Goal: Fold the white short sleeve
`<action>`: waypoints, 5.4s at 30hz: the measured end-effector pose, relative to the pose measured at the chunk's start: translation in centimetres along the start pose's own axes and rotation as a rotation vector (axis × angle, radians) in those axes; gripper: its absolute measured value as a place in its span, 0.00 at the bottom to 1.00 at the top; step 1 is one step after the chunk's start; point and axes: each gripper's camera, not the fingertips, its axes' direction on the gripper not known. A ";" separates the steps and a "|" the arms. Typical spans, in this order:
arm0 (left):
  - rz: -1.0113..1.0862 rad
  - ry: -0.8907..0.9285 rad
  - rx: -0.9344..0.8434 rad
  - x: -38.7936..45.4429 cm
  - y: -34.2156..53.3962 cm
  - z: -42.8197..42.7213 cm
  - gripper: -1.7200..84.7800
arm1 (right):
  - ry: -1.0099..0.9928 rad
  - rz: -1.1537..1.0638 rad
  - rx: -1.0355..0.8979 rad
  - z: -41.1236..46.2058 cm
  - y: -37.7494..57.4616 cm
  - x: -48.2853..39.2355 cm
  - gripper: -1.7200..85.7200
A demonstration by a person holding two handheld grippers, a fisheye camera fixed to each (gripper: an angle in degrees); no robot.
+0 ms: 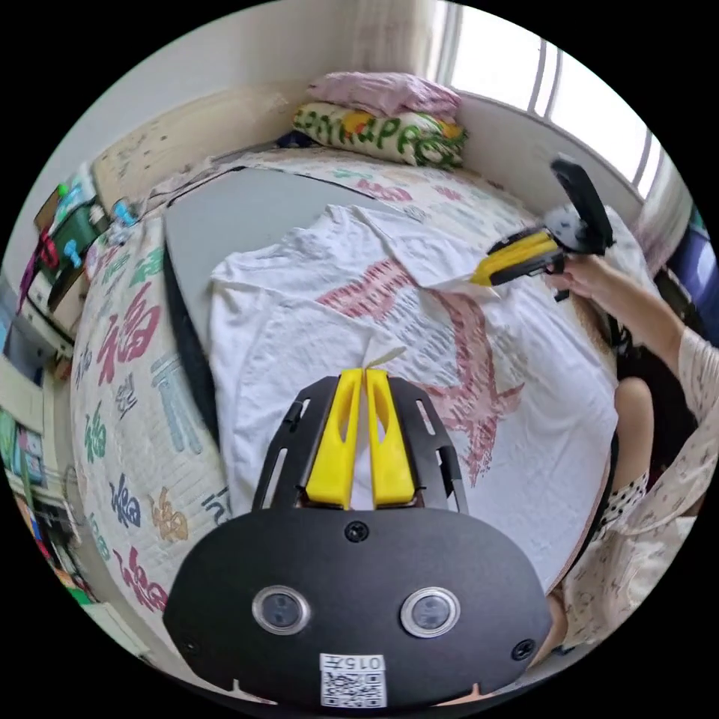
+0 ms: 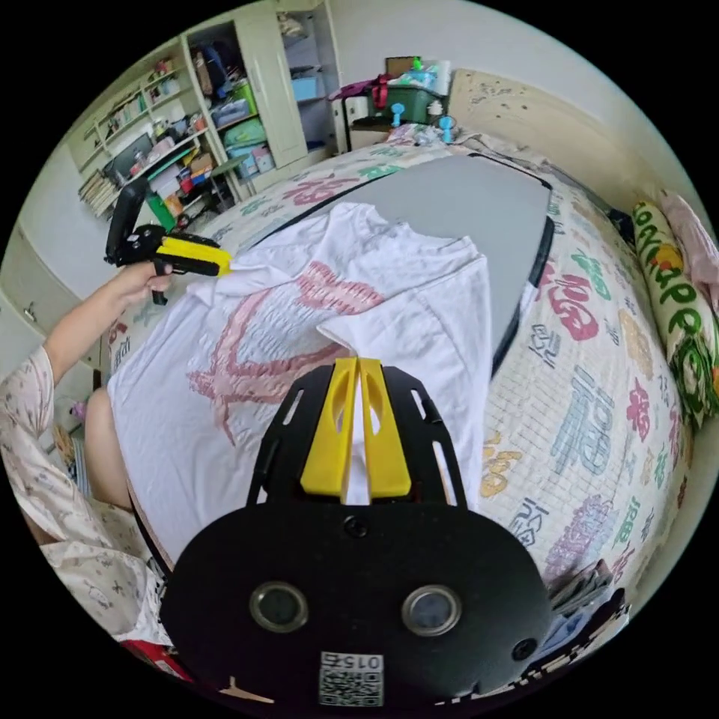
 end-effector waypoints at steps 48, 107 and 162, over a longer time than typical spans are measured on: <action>-0.447 -0.043 -0.096 11.1 52.2 -22.2 0.03 | 0.035 0.473 -0.204 -25.1 37.0 -4.5 0.02; -0.533 -0.212 -0.016 19.6 53.0 -30.9 0.02 | 0.145 0.336 -0.311 -7.6 48.7 -2.3 0.02; -0.397 0.017 -0.432 4.4 31.0 -19.2 0.02 | -0.104 0.500 -0.234 -23.8 25.8 -23.6 0.02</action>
